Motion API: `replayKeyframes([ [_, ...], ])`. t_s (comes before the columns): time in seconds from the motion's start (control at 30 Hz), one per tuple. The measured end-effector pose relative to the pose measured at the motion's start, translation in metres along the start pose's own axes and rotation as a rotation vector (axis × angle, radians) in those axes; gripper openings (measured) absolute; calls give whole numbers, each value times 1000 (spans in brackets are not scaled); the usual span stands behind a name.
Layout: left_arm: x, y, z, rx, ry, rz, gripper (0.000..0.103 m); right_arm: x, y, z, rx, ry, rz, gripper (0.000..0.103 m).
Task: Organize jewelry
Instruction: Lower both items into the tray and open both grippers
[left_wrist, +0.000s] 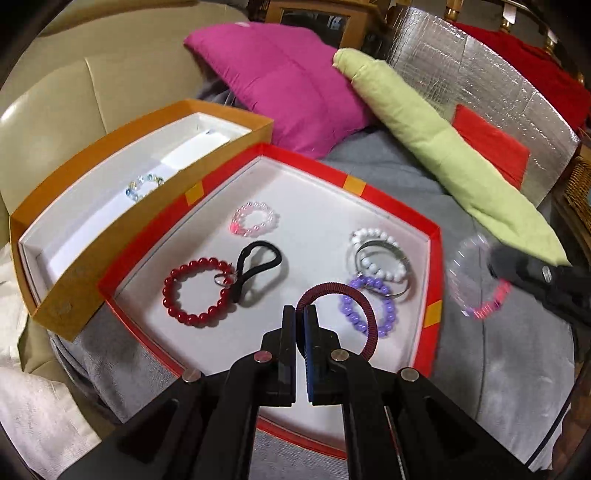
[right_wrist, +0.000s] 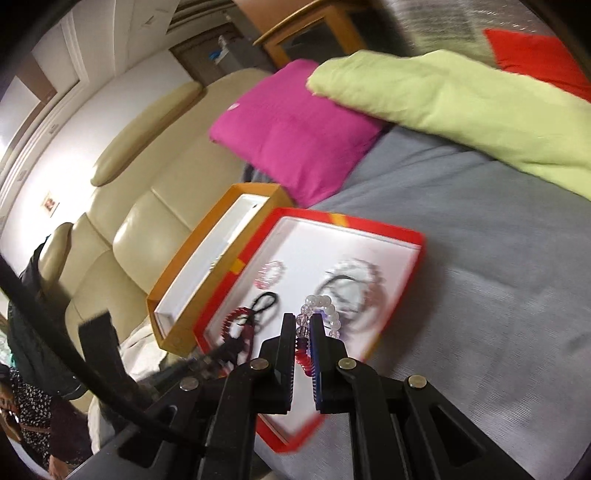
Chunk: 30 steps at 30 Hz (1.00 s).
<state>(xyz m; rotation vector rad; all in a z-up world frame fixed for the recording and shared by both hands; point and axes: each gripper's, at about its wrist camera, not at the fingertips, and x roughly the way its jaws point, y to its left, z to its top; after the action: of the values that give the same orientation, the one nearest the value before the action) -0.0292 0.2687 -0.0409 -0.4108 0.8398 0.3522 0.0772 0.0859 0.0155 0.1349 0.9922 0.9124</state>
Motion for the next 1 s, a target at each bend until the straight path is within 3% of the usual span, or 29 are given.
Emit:
replayKeyframes([
  [0.53, 25, 14, -11, -21, 68, -17, 4, 127, 12, 52, 35, 143, 55, 8],
  [1.0, 45, 15, 3, -36, 87, -7, 4, 159, -12, 59, 23, 181, -69, 8],
])
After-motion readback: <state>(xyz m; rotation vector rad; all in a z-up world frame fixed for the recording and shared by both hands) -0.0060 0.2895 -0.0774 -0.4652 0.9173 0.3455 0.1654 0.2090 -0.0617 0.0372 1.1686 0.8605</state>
